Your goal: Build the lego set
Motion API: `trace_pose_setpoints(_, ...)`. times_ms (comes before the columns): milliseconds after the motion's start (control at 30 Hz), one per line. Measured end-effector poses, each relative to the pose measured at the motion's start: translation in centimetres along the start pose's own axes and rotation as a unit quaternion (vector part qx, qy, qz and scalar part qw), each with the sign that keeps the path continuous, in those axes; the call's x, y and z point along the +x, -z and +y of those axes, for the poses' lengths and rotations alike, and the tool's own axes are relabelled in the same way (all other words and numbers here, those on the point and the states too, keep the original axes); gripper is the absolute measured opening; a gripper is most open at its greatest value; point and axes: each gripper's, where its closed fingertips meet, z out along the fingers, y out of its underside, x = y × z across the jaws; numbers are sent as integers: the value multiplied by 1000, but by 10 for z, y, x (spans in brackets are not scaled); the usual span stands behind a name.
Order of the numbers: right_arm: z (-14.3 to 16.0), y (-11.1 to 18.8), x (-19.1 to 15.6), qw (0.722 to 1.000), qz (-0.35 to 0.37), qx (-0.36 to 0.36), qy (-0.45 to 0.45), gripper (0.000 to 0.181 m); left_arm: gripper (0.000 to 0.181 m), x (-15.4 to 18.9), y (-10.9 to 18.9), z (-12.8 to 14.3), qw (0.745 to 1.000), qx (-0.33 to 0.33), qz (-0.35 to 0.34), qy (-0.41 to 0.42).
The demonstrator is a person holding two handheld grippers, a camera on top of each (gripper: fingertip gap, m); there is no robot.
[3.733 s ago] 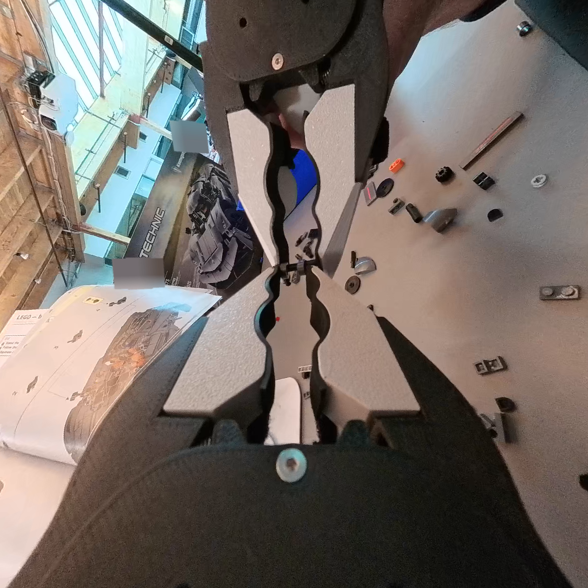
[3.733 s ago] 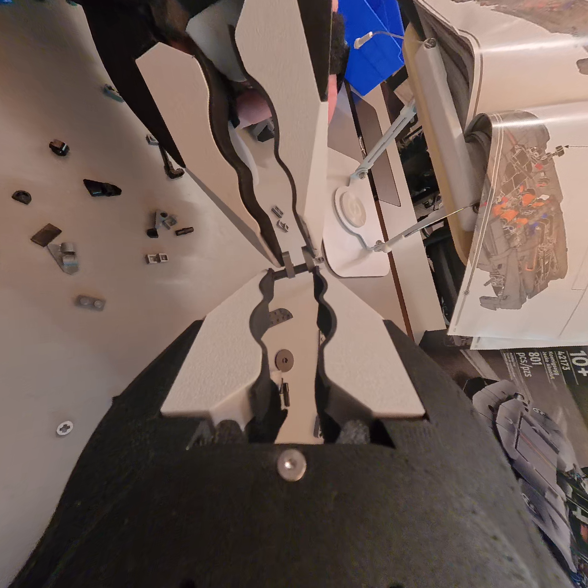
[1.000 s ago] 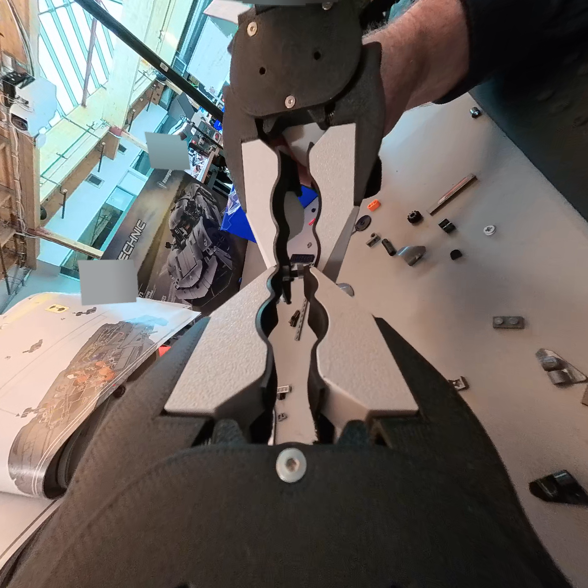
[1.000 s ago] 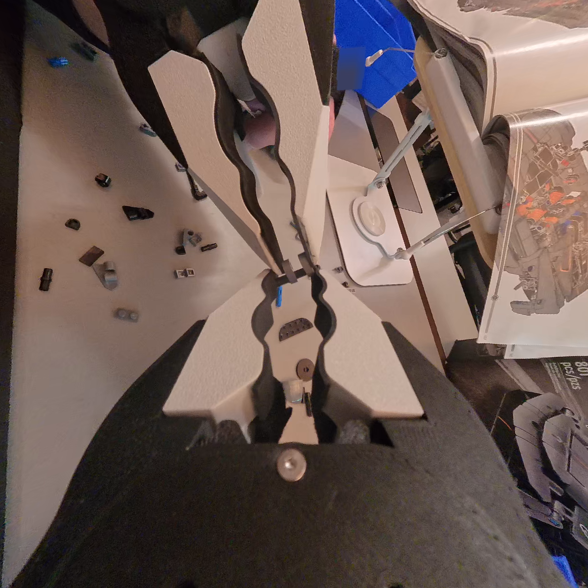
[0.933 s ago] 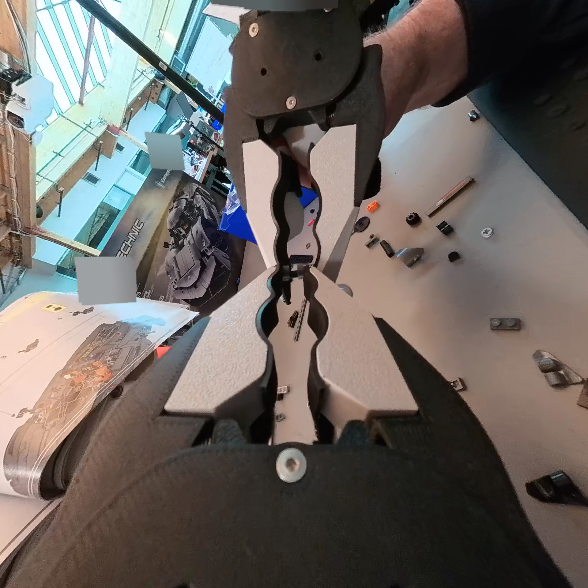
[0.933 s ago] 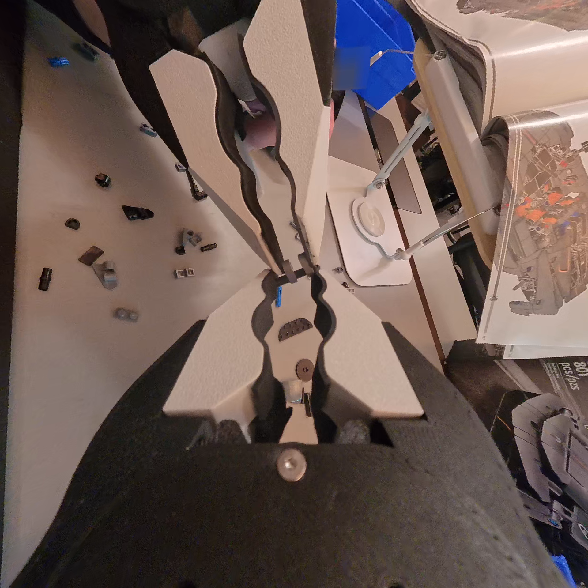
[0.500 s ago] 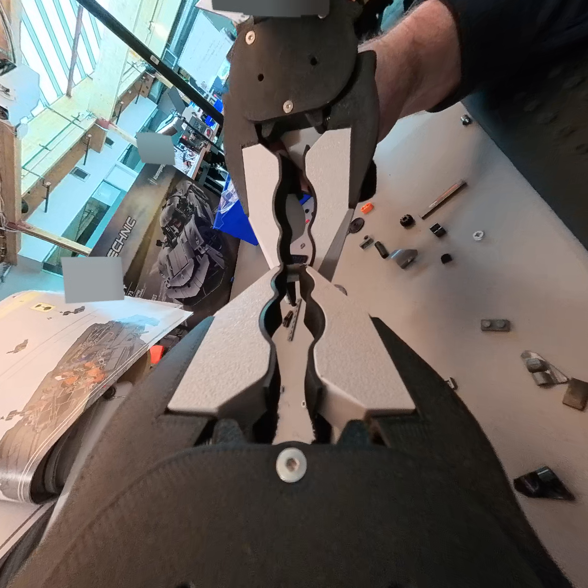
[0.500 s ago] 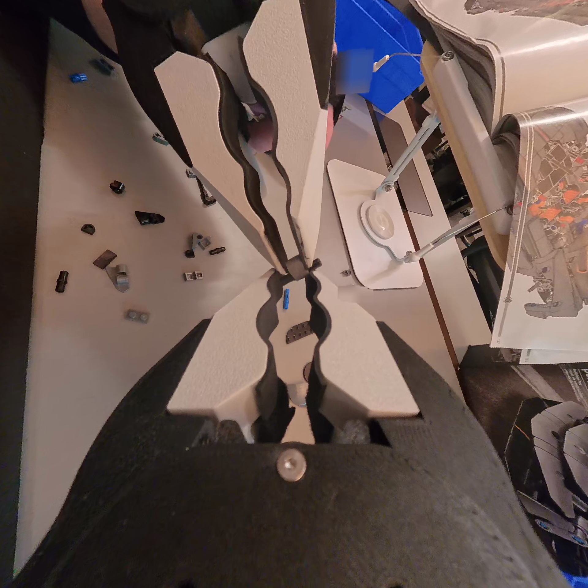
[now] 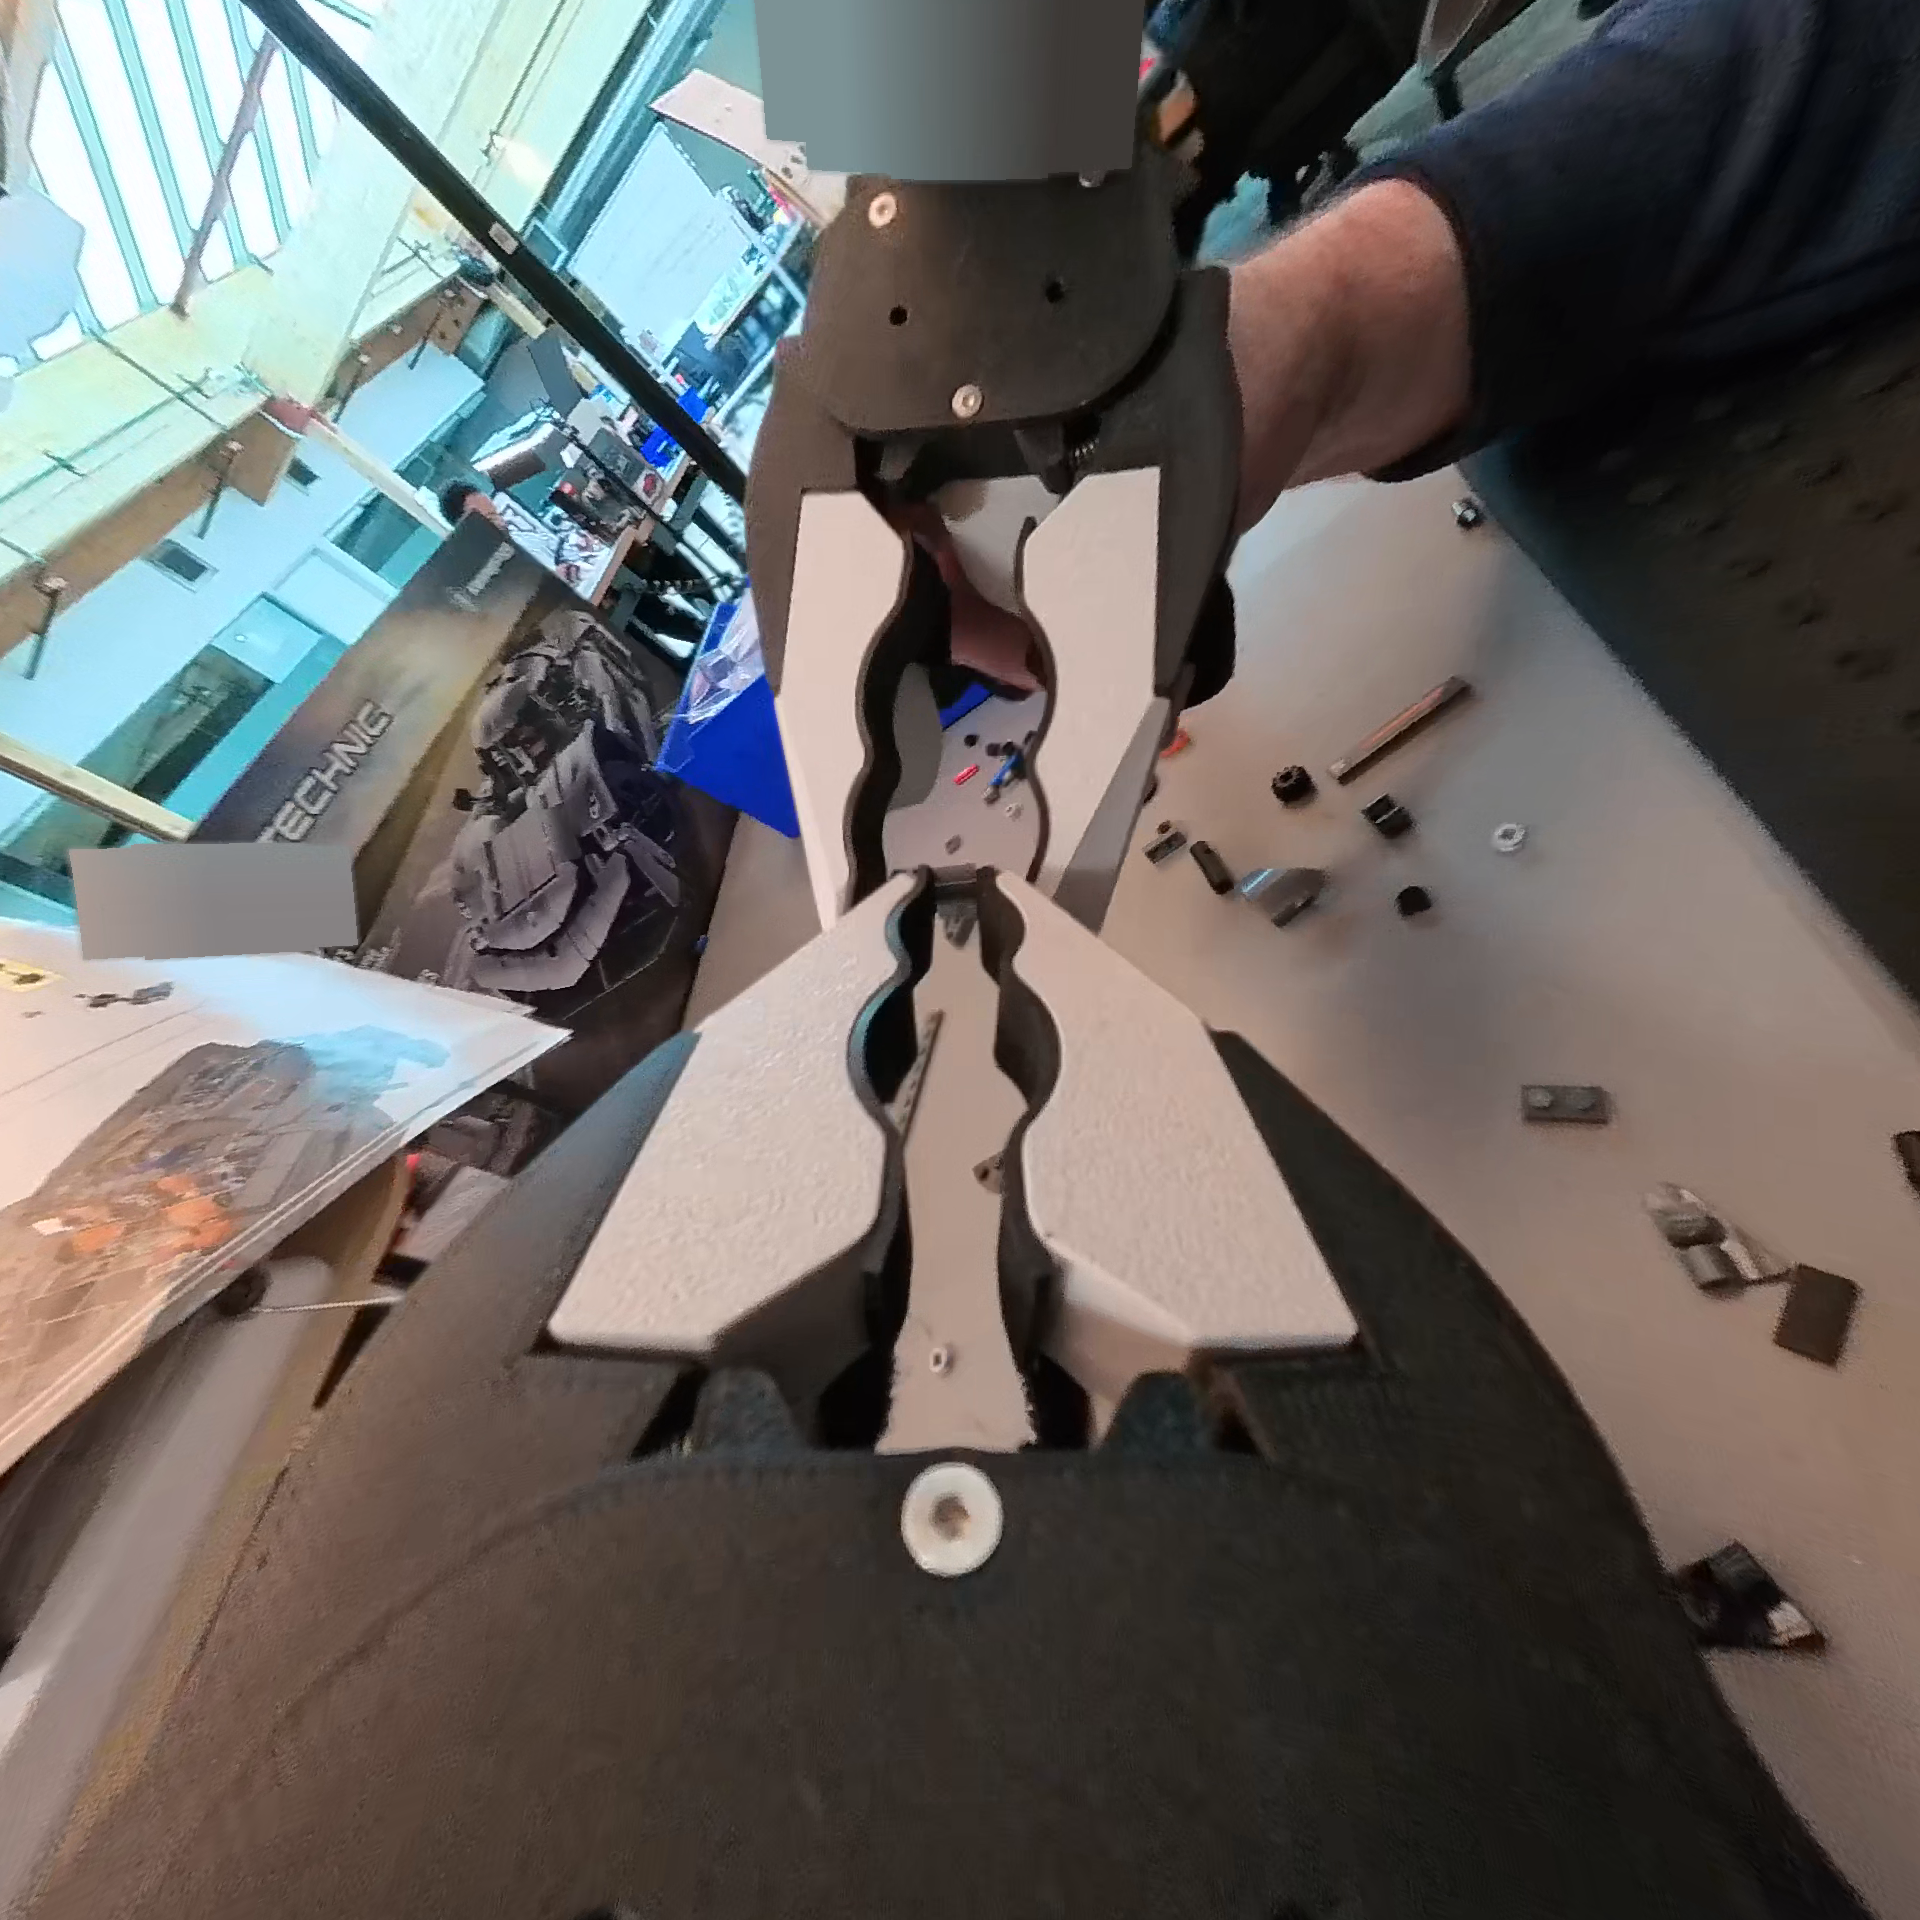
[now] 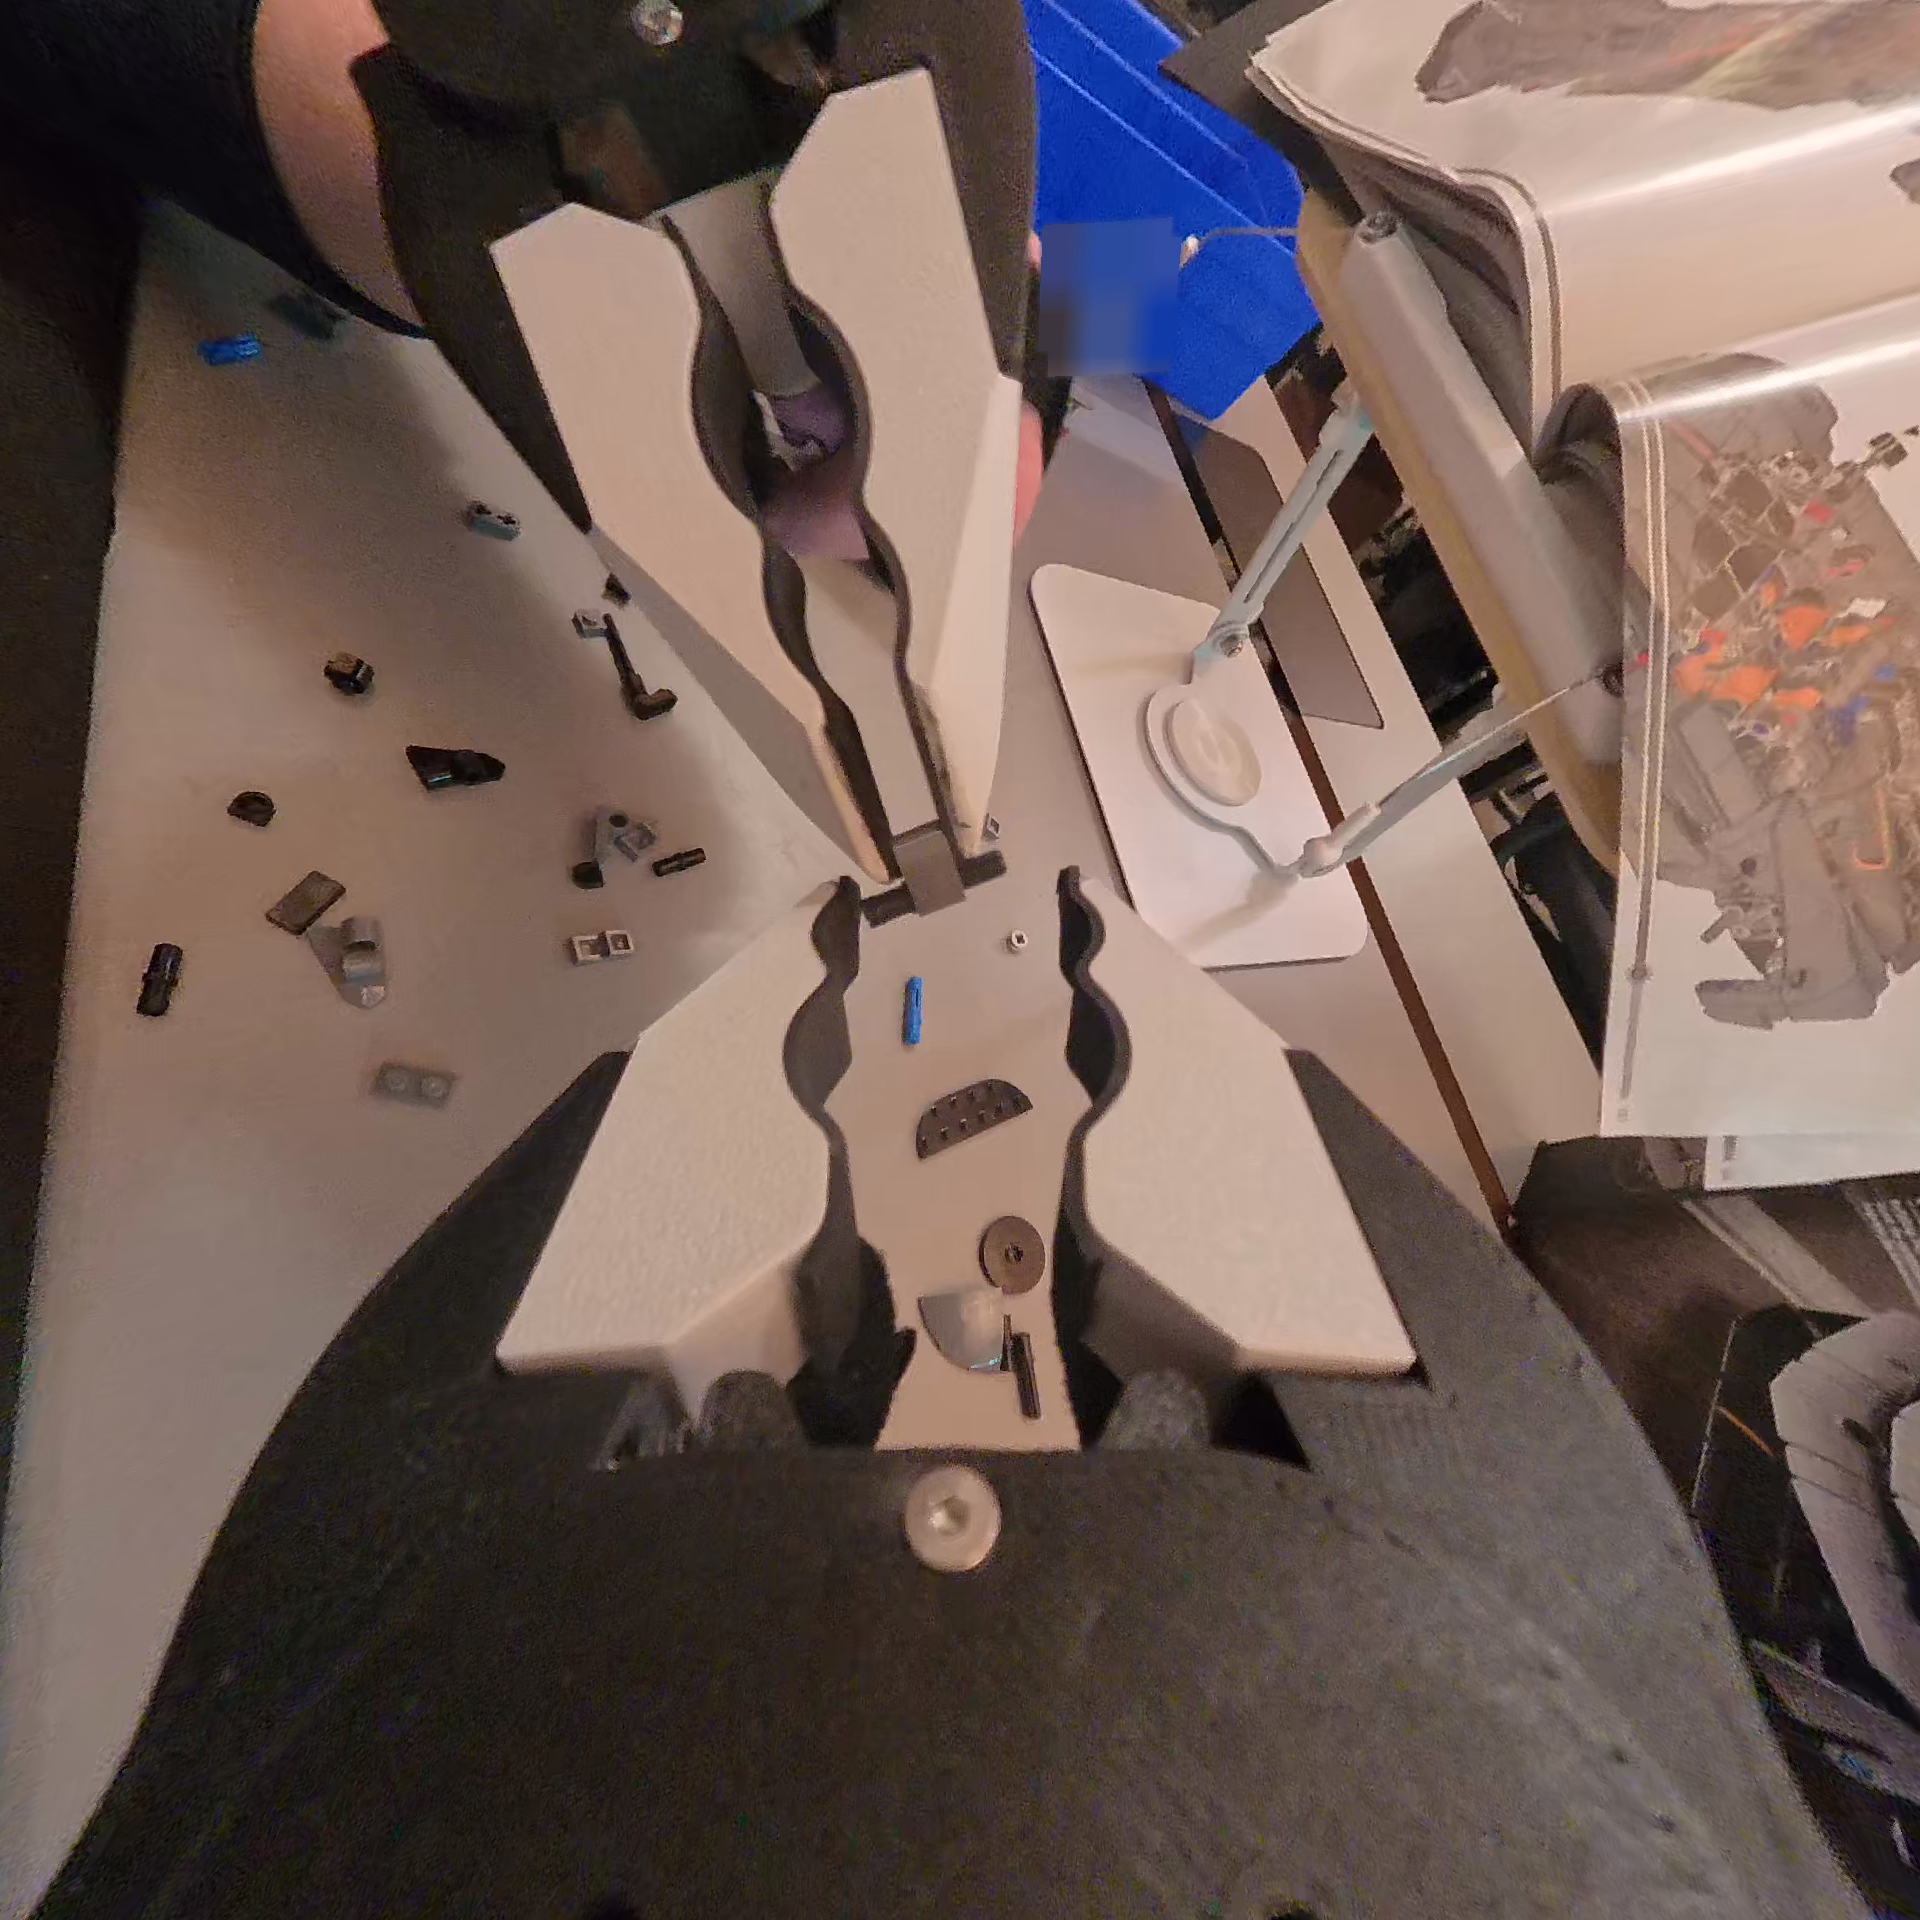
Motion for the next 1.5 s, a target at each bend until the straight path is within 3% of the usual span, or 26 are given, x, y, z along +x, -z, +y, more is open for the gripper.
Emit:
trace_pose_setpoints(133,-6,-2,-7,1000,-8,15,19,22,5,3,1,-5,999,21,22,35)
trace_pose_setpoints(500,-11,-8,5,1000,14,-15,12,21,5,-11,8,1,997,22,18,65)
trace_pose_setpoints(900,-27,-28,39,993,97,-65,18,21,6,-46,26,14,994,10,-27,106)
trace_pose_setpoints(1500,-31,-33,38,996,82,17,-34,21,5,-46,30,21,988,17,18,150)
